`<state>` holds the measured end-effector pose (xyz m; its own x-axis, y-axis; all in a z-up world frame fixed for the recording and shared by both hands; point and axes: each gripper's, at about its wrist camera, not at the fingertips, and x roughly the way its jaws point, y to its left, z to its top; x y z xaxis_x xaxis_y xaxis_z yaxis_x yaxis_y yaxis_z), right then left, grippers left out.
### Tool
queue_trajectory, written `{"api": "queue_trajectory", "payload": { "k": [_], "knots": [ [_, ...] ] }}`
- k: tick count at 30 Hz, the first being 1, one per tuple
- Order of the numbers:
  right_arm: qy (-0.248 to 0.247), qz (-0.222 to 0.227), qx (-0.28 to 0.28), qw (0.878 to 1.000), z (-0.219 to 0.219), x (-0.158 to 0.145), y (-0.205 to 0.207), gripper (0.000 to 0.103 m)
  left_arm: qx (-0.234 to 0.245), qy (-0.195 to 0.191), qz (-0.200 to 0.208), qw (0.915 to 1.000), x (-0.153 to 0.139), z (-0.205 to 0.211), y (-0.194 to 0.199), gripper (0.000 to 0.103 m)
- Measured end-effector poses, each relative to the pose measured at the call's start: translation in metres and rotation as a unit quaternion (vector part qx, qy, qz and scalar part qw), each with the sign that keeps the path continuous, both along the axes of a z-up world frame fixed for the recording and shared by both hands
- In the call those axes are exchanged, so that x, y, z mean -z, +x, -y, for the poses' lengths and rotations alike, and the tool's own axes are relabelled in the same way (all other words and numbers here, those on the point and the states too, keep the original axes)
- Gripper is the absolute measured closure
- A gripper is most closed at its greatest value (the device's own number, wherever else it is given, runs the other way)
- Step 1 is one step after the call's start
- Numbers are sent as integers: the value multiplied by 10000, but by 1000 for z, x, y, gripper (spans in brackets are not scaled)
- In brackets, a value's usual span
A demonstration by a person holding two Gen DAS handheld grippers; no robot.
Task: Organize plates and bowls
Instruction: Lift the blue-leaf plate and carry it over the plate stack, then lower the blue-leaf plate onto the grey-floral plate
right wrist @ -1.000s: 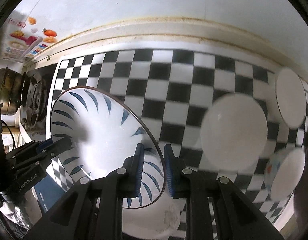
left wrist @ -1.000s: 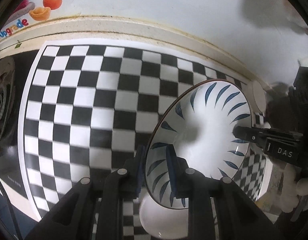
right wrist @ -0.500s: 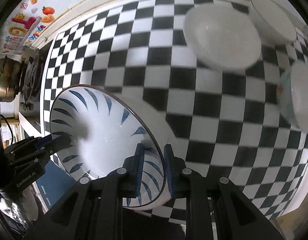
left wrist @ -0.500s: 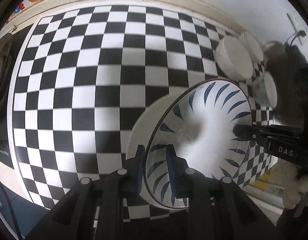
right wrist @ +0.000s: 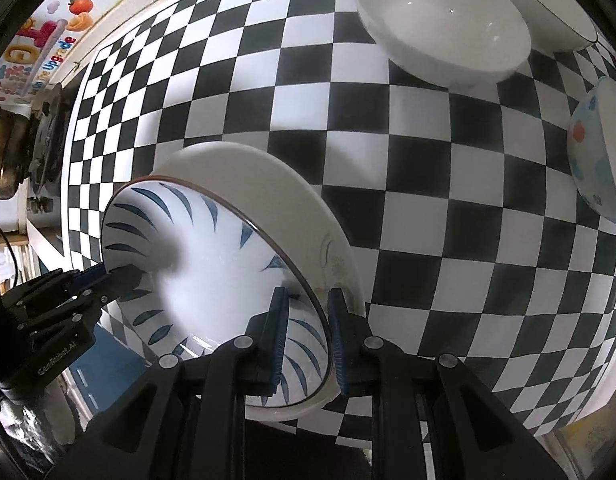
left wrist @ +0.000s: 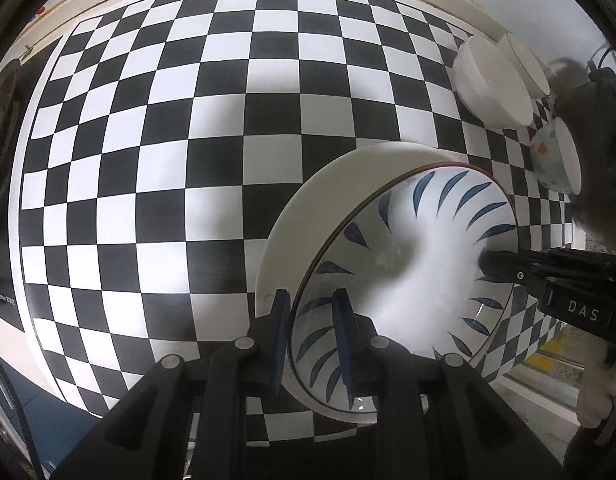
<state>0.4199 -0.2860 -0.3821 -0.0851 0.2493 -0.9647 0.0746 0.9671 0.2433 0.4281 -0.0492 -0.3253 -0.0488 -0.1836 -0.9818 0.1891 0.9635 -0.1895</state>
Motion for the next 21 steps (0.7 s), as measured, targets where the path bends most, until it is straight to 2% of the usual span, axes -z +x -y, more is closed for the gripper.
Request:
{"api": "queue_trajectory", "payload": {
  "k": [8, 21],
  "knots": [
    [-175, -33, 33, 9998, -25, 9, 1, 81, 53, 205, -48, 9998, 14, 7, -3, 84],
    [-519, 160, -71, 9985, -46, 6, -11, 81, 164, 368, 76, 9992, 15, 13, -8, 84]
  ]
}}
